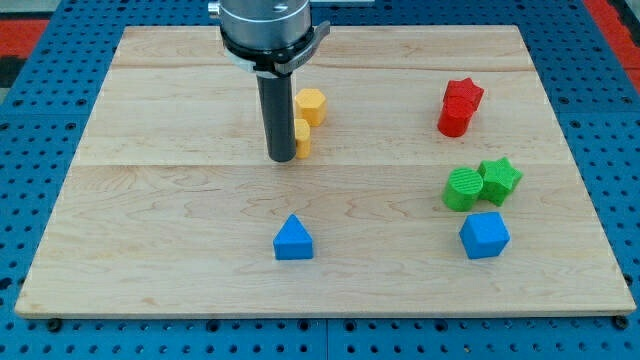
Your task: Push the blue cube to the top right of the board
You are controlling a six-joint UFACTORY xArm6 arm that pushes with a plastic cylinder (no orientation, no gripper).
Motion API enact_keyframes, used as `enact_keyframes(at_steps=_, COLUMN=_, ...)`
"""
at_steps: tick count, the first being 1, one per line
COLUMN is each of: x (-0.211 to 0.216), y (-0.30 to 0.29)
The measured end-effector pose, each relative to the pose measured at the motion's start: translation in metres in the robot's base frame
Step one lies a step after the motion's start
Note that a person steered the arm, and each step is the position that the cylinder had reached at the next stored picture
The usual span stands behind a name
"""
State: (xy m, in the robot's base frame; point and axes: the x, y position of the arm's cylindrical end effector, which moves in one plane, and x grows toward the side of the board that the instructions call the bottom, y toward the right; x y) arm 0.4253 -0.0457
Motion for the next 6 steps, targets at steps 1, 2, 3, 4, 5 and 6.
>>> enact_keyframes(at_steps=1, x=-0.010, y=0.015)
enact_keyframes(at_steps=2, x=0.034, y=0.017)
enact_keyframes(at_steps=3, x=0.072, y=0.053)
enact_keyframes(at_steps=4, x=0.106, y=0.103)
enact_keyframes(at_steps=5, x=0.150, y=0.125)
enact_keyframes(at_steps=6, x=0.170, y=0.182)
